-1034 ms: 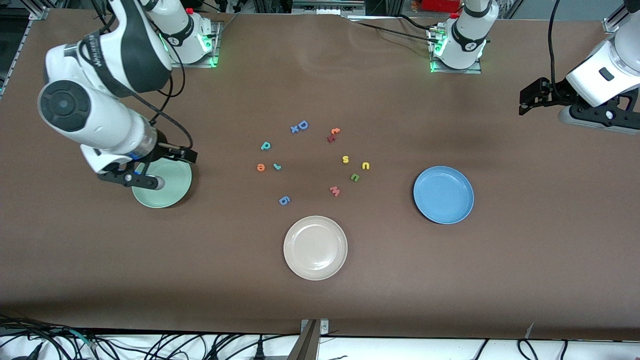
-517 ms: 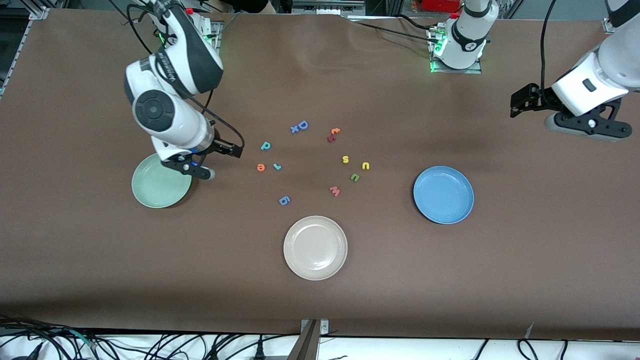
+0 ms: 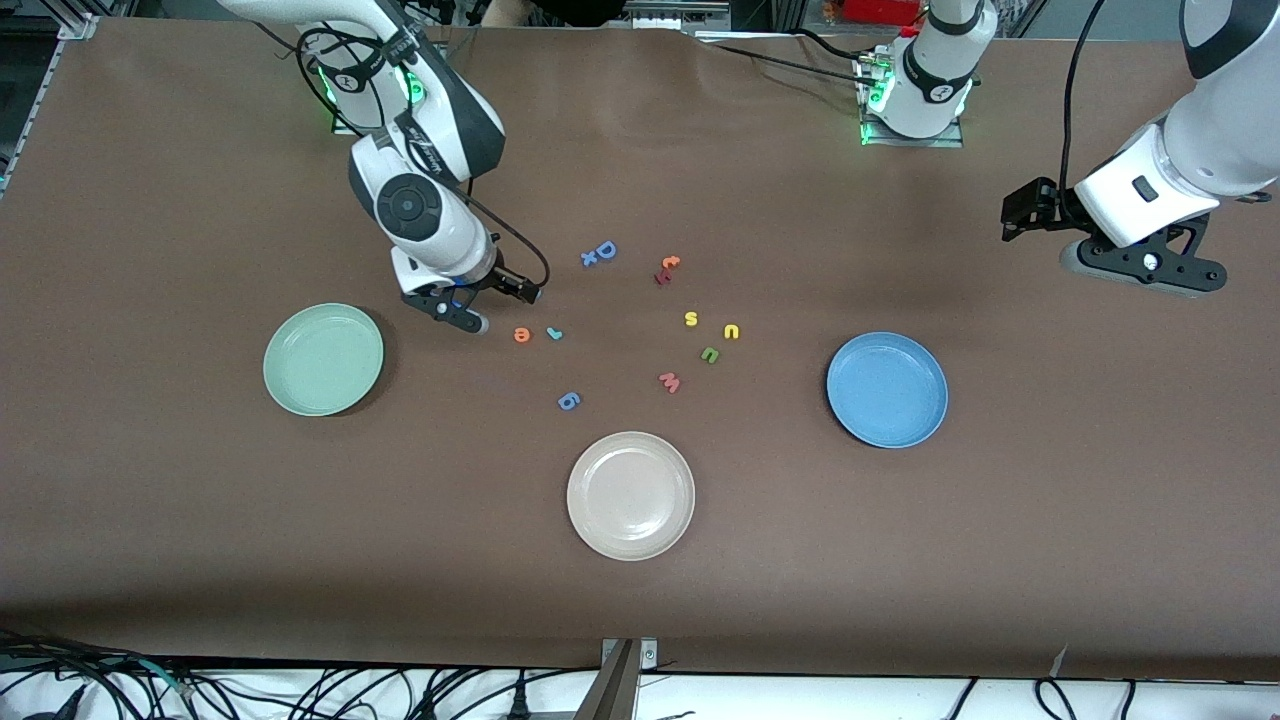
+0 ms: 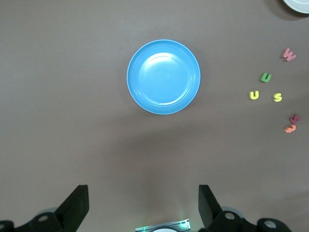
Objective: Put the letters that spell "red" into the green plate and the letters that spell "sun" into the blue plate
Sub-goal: 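Move the right gripper over the teal letter d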
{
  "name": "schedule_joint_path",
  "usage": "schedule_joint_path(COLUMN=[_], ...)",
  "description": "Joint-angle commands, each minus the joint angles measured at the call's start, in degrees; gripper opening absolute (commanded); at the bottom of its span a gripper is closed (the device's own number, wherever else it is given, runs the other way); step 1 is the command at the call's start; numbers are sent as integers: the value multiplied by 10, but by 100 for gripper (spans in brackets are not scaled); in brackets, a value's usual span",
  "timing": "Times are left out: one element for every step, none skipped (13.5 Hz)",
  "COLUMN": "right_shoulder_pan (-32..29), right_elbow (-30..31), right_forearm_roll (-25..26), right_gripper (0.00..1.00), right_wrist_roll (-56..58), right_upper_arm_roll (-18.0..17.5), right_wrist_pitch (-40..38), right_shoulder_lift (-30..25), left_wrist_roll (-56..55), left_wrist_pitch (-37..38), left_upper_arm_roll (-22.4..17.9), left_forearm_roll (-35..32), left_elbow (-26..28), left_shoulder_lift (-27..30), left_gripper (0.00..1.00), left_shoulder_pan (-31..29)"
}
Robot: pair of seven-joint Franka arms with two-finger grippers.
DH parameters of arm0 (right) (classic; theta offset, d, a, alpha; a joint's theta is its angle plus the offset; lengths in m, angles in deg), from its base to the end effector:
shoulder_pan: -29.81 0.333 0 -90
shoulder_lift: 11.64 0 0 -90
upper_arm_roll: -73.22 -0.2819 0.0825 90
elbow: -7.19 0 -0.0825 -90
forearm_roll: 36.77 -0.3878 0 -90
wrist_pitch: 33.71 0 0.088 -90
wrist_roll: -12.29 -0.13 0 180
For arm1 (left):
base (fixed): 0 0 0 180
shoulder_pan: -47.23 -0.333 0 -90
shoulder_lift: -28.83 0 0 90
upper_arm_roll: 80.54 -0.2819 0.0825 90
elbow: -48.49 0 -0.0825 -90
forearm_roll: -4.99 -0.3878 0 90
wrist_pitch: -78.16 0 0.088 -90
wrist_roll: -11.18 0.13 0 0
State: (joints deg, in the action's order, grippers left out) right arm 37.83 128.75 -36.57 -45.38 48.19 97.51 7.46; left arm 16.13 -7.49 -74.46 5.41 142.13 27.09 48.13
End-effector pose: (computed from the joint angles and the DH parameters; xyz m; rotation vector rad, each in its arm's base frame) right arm 0.4571 0.3056 0.1994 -3.0505 0.6807 0.3007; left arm 0.5455 -0.0672 0.5151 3.1058 -0.3248 -0.2658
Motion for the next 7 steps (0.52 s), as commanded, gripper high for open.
schedule_joint_path(right_shoulder_pan=[10,10,10,14,21,27,30], right_elbow=[11,20,33,49,58,58,58], right_forearm_roll=[-8,-8,-6,-5,-5,-2,-1], right_gripper=[99,99,99,99,99,99,98], right_wrist_roll=[-24,-24,-24,-24,-24,-23,-24], right_upper_arm_roll=[-3,-3,-3,-3,-3,-2,-2], right_wrist_pitch=[34,46,66,93,111,118,124], right_shoulder_lift=[20,29,32,33,38,45,50], left_wrist_roll=[5,5,5,5,5,5,5], left_wrist_pitch=[2,2,2,2,2,2,2], left_upper_arm_roll=[-1,-1,0,0,0,-1,0], left_forearm_roll=[3,3,3,3,3,3,3], left_elbow=[0,0,0,0,0,0,0], left_shoulder_lift=[2,2,2,2,2,2,2], left_gripper=[100,100,100,100,100,100,100], left_shoulder_pan=[1,1,1,1,1,1,1])
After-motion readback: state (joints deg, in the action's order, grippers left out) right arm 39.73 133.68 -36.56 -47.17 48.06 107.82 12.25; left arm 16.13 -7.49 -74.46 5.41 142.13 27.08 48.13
